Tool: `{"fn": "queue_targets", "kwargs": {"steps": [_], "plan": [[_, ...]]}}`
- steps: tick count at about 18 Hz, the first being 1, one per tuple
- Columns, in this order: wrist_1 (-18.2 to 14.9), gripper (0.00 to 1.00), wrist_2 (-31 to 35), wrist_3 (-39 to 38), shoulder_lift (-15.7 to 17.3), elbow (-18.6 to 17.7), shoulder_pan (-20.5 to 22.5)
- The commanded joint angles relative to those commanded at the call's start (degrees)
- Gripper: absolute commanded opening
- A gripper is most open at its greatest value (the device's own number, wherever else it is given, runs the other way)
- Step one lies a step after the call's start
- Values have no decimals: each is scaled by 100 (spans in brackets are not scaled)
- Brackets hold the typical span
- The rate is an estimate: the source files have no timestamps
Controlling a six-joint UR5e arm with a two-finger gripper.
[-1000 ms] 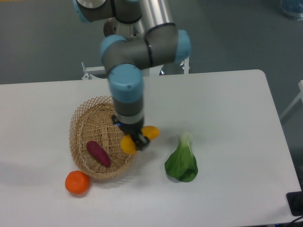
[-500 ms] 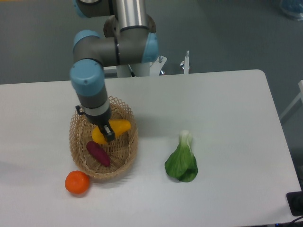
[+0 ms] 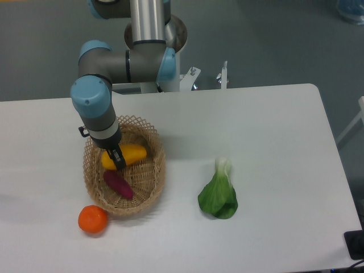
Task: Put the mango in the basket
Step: 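Lower the mango into the basket and open the gripper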
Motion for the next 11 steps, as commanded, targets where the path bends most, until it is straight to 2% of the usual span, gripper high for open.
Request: {"fn": "queue_targets", "kwargs": {"steps": [3, 7, 11], "plan": [[-44, 100, 9, 44, 35, 106, 114], [-18, 100, 9, 88, 79, 290, 562], [-62, 100, 26, 149, 44, 694, 878]]}}
